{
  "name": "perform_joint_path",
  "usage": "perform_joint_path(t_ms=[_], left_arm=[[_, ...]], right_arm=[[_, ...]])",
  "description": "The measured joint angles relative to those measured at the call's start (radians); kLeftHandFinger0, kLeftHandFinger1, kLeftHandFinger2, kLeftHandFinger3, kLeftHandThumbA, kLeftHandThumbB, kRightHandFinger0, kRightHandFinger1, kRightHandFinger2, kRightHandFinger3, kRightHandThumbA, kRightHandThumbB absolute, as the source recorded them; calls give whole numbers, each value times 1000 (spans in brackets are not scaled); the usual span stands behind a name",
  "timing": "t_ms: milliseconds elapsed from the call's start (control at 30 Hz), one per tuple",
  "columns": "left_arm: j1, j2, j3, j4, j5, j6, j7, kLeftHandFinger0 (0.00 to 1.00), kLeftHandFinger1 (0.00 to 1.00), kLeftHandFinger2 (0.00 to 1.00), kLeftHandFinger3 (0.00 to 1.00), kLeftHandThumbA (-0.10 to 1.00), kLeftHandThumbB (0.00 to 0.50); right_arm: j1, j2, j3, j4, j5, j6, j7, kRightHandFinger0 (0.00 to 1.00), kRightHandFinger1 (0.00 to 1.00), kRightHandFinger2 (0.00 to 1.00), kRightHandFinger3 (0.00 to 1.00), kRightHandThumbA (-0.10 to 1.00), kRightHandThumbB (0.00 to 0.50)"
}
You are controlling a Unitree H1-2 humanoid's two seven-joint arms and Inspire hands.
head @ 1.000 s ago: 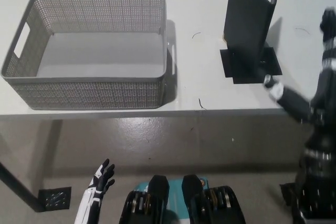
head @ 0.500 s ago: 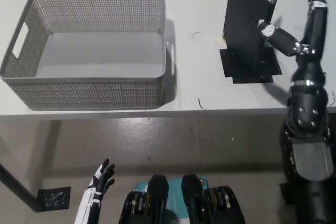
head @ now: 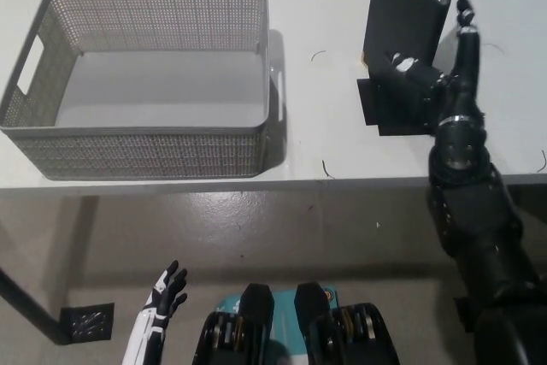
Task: A notebook is kept standing on the table on the right hand side and a container is kept on the left hand side and the robot uses its right hand to grab the notebook and places it in the container
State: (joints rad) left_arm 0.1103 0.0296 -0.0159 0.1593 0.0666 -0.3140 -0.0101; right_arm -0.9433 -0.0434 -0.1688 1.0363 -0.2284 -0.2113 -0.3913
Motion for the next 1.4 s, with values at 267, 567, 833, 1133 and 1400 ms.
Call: perform_joint_path(t_ms=[267,567,833,1133,1400], left_arm=[[-1,0,-3,11,0,-4,-1,1000,1000,1000,1000,1000,187],[-20,2,-4,11,-8,-10,-7,1000,1000,1000,1000,1000,167],[-20,5,-4,11,-9,-10,-16,1000,1000,1000,1000,1000,167],[-20,11,-3,11,-7,-10,-15,1000,1000,1000,1000,1000,142],[-20,13,-3,15,-6,-9,-15,1000,1000,1000,1000,1000,187]], right_arm=[[-170,0,-115,305,111,6,-2,235,210,335,381,-45,236],[-276,1,-266,352,261,5,-19,0,126,631,729,-100,57],[-251,1,-272,353,321,-13,-20,0,263,739,811,-100,82],[-245,9,-398,244,467,-24,20,0,202,687,815,-100,72],[-230,68,-394,-44,533,29,22,0,197,743,930,-100,48]])
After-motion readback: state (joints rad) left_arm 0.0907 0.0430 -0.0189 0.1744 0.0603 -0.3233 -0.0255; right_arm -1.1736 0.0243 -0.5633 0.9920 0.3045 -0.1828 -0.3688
